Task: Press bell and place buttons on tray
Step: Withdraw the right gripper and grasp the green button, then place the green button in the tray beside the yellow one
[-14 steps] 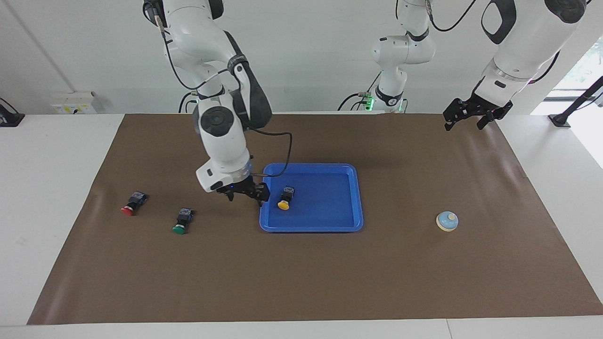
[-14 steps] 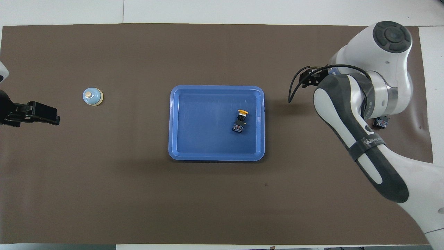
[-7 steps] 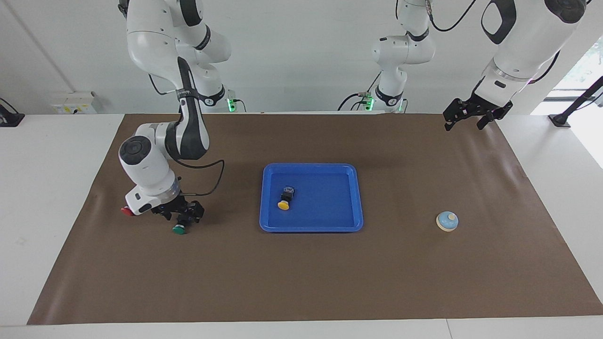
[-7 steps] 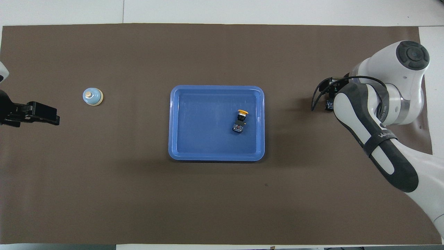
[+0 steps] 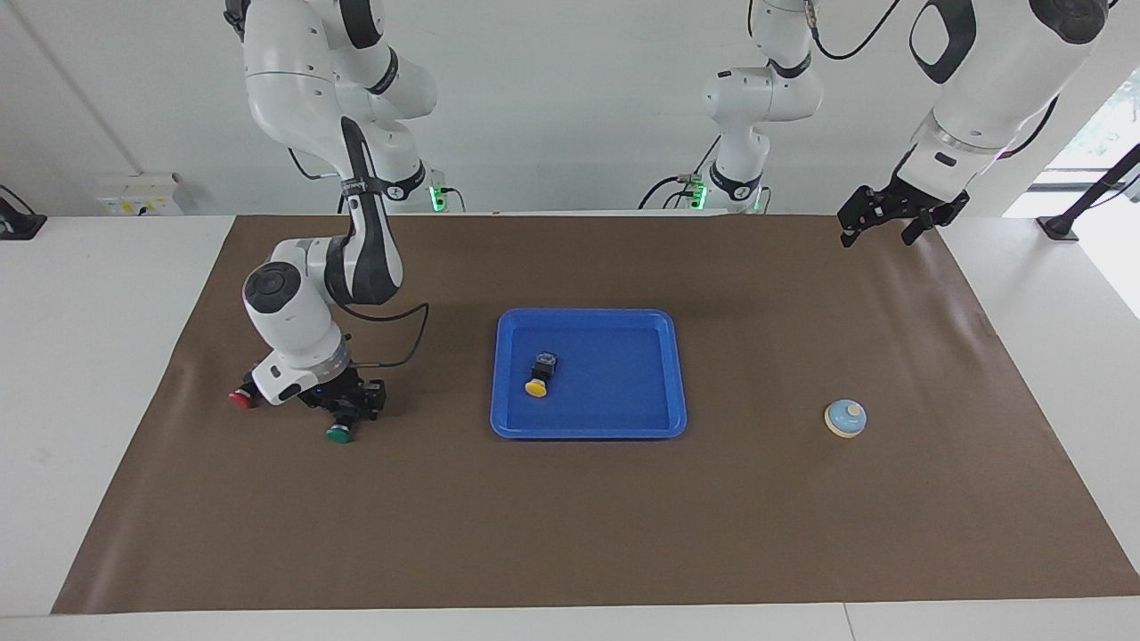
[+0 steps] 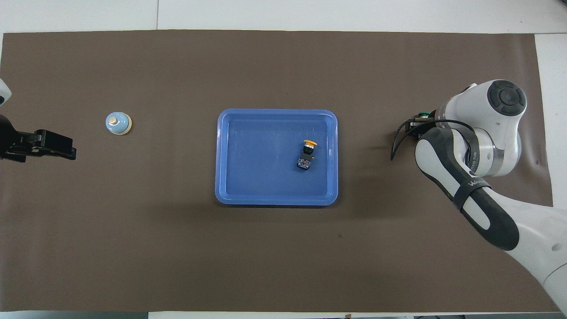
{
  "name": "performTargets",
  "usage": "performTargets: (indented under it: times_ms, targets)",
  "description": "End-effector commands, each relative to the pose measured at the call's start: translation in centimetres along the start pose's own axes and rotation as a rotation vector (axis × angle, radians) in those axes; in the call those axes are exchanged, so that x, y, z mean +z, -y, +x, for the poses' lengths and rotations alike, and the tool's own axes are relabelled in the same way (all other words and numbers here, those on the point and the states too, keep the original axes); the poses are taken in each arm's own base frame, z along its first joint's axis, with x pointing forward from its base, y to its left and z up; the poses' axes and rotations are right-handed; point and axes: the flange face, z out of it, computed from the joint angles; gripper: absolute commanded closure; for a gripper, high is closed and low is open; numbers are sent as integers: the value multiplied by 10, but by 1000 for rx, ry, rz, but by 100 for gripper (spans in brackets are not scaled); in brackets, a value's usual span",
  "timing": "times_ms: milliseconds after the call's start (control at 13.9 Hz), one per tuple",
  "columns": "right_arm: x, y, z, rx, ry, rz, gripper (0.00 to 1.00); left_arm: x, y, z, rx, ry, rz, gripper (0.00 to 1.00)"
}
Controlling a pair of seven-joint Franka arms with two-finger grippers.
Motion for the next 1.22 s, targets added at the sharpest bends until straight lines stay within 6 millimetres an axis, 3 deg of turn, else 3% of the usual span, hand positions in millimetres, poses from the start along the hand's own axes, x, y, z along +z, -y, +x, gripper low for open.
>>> performTargets:
  times_ms: [0, 215, 359, 574, 790, 1005, 1149]
  targets:
    - [-4, -2, -9, -28, 7, -6, 100, -3, 1, -8, -6, -3, -10, 0]
    - [-8, 5, -6, -36, 19, -6, 100, -3, 2, -8, -6, -3, -9, 0]
    - [-31, 27, 6, -53, 30, -6, 100, -3, 1, -8, -6, -3, -10, 0]
    - [-79, 106, 22, 7, 60, -12, 100, -3, 2, -8, -6, -3, -9, 0]
    - [-106, 195, 14, 24, 68, -10, 100, -3, 1, -8, -6, -3, -10, 0]
    - [-107, 291, -25, 57, 60, 4, 100, -3, 1, -8, -6, -3, -10, 0]
    - [-94, 337, -49, 92, 64, 3, 100, -3, 2, -8, -6, -3, -9, 0]
